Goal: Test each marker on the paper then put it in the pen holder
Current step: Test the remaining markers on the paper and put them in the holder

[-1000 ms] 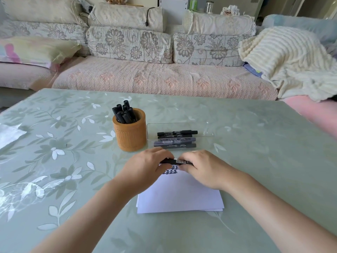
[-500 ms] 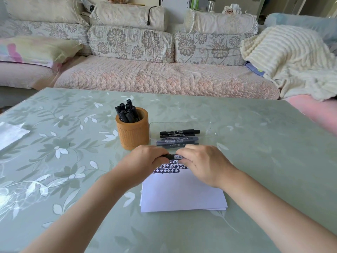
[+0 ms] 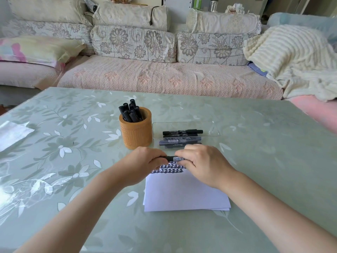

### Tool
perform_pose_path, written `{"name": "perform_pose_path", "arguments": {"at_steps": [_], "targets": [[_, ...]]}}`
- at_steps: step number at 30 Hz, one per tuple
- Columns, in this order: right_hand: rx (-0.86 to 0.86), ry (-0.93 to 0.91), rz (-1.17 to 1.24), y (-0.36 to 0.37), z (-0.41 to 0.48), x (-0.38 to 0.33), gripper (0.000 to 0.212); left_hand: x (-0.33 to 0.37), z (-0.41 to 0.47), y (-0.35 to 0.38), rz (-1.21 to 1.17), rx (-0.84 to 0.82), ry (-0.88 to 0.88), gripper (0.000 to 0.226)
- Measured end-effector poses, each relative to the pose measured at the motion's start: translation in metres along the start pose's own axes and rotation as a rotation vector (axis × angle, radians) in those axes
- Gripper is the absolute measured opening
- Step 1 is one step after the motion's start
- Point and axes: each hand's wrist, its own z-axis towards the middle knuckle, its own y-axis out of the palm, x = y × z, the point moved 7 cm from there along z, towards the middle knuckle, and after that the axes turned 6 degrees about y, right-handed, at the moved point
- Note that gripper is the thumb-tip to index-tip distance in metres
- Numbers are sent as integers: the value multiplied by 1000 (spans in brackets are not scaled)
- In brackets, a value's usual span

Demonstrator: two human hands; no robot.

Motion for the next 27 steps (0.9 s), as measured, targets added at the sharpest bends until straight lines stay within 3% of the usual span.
{"name": "perform_pose_path", "arguments": {"at_steps": [3,5,8,15,17,21,27], "targets": [[-239,165,119,9,0,12,27,1,-3,-19,174,166,121,11],[-306,232,147,9,-4,26,26,-10,-8,-35,191,262,101,10],[-264,276,244,3,-10,42,21,-40,-15,-38,247,260,-11,9],[-139,351,418,5,-15,54,44,-74,-23,-20,371,218,-232,16],[-103,351,506,2,-17,54,50,-74,-24,-20,385,239,-219,14],[-37,312,562,-2,-19,51,39,-75,-25,-18,410,234,-184,17],[-97,370,646,8,-22,56,67,-32,-26,-18,322,419,30,10]]}}
